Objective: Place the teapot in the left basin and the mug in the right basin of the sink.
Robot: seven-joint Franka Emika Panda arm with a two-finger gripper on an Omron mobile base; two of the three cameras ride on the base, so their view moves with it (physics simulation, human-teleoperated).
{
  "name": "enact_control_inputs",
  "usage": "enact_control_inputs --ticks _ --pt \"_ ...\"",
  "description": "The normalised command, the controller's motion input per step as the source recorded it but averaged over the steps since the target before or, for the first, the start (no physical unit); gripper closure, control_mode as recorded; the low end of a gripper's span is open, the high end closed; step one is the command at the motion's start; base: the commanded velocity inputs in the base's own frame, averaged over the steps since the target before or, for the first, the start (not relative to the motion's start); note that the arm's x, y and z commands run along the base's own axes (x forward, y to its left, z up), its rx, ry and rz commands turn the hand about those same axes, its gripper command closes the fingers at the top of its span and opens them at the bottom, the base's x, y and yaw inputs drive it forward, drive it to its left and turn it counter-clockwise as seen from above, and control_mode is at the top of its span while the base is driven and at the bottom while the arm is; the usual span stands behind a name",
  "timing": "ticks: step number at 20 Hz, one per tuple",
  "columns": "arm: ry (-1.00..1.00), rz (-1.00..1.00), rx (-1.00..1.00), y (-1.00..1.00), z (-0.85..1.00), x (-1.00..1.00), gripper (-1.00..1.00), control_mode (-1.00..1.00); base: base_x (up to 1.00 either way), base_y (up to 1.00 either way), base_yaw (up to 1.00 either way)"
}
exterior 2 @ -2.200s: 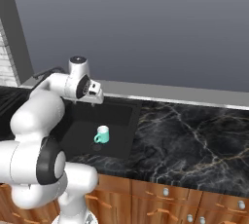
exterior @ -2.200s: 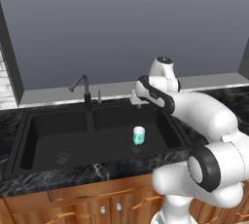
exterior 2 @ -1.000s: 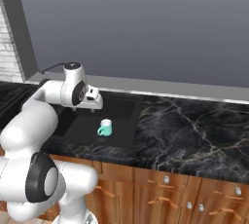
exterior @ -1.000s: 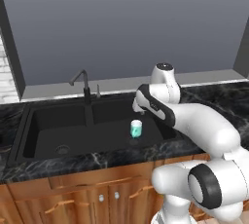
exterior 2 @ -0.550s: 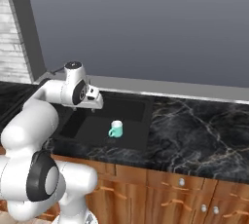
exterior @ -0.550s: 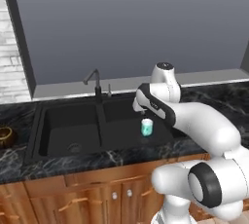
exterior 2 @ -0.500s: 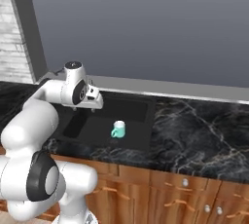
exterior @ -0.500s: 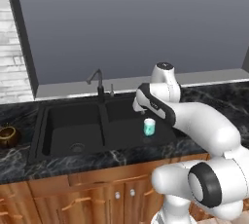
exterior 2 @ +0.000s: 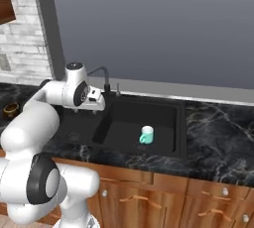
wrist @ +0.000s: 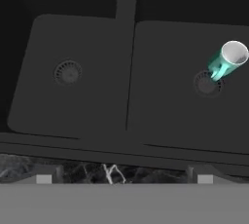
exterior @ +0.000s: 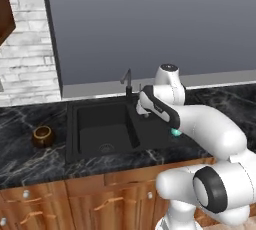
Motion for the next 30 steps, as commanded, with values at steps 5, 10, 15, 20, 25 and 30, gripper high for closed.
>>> enact_control_inputs --ticks 5,10,15,20,25,30 --pt "0.00 0.00 0.00 0.00 0.00 0.00 -1.00 1.00 0.03 0.57 0.00" --pt "0.00 0.00 0.00 0.00 0.00 0.00 -1.00 1.00 0.03 0.56 0.00" --pt "0.00 0.00 0.00 0.00 0.00 0.00 -1.00 1.00 0.01 0.54 0.00" --pt "0.00 0.00 0.00 0.00 0.00 0.00 -1.00 1.00 0.00 0.49 0.00" --pt "0.00 0.00 0.00 0.00 0.00 0.00 -1.00 1.00 0.01 0.47 0.00" --pt "0.00 0.00 0.00 0.00 0.00 0.00 -1.00 1.00 0.00 0.43 0.00"
